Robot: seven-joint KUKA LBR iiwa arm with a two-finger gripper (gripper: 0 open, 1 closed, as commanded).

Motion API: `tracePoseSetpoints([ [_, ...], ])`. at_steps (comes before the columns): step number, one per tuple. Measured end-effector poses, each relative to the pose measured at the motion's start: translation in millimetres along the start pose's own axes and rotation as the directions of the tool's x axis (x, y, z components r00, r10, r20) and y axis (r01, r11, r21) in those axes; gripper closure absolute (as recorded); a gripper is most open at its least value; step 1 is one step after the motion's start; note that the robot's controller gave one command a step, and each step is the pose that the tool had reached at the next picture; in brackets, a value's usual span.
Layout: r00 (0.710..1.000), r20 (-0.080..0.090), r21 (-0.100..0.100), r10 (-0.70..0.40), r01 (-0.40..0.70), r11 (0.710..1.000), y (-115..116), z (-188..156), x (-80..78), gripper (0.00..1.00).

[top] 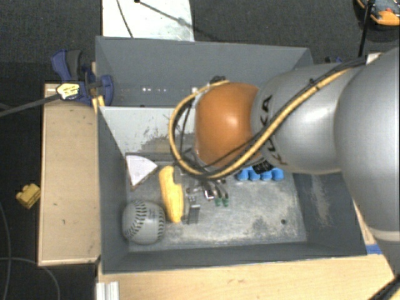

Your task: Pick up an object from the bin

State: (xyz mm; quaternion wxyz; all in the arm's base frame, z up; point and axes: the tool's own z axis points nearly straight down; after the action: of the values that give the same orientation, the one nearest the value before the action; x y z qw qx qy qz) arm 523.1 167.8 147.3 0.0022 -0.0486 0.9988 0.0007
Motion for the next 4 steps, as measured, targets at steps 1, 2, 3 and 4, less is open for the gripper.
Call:
tracePoseSetpoints([
  [1, 0.991, -0.001, 0.000, -0.136, 0.136, 0.991, 4, 28, 2.6, 0.00],
  [2, 0.925, 0.002, 0.000, -0.379, 0.379, 0.925, 16, 68, -29.3, 0.00],
  [3, 0.924, 0.002, 0.000, -0.381, 0.381, 0.924, 19, 77, -35.8, 0.00],
  [4, 0.814, 0.002, -0.001, -0.581, 0.581, 0.814, 39, 41, -41.2, 1.00],
])
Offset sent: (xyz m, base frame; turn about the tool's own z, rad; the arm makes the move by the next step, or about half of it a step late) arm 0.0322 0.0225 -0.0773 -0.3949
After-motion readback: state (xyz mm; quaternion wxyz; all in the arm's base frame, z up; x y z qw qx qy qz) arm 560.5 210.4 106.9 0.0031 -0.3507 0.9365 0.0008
